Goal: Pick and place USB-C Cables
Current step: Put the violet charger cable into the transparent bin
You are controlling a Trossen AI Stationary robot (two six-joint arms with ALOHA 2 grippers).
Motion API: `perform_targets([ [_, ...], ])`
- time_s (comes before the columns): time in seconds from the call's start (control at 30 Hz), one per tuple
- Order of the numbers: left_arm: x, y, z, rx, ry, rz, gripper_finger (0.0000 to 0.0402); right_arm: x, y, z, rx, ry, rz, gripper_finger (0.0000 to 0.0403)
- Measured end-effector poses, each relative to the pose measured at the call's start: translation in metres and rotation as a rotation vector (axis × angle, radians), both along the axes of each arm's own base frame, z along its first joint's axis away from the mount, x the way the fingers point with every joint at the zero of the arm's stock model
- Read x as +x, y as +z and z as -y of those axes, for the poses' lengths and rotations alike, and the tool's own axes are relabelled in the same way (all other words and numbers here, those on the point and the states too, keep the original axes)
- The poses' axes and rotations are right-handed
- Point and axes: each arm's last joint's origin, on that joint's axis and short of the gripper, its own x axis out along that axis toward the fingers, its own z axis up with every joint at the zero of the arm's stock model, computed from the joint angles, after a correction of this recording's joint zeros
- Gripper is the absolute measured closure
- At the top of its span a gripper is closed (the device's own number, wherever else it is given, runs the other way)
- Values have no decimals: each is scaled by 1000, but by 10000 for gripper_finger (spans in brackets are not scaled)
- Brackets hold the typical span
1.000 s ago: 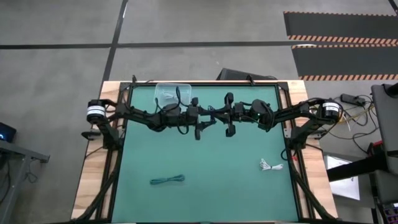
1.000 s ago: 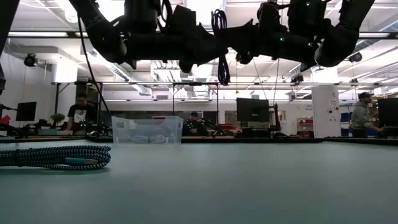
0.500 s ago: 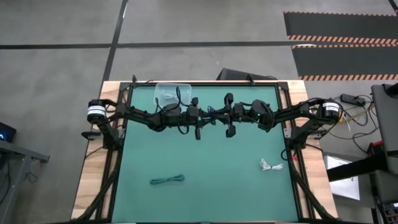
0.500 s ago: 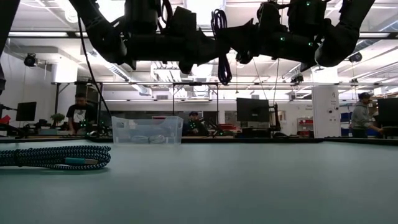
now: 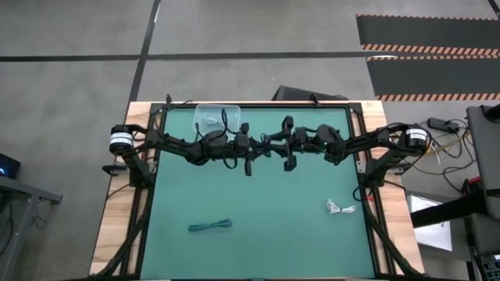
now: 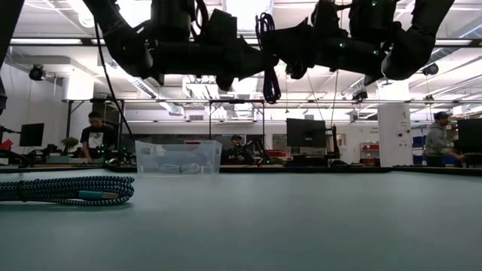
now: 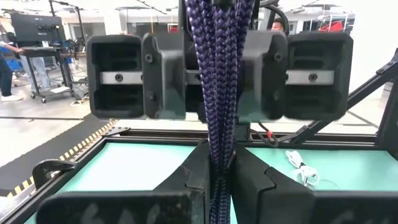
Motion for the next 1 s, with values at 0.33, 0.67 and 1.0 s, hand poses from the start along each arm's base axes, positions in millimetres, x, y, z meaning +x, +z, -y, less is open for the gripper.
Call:
perform_targets([
  [0.33,-1,-2,0,-33,2,-46,382,-10,19,-3,24,6,9,232],
  [0.67,-13,10,1,-46,31,-178,383,-32,47,-6,-11,-18,10,231],
  [1.0,-52,43,-5,-24,127,-339,383,-50,61,-8,-48,-93,-34,236],
])
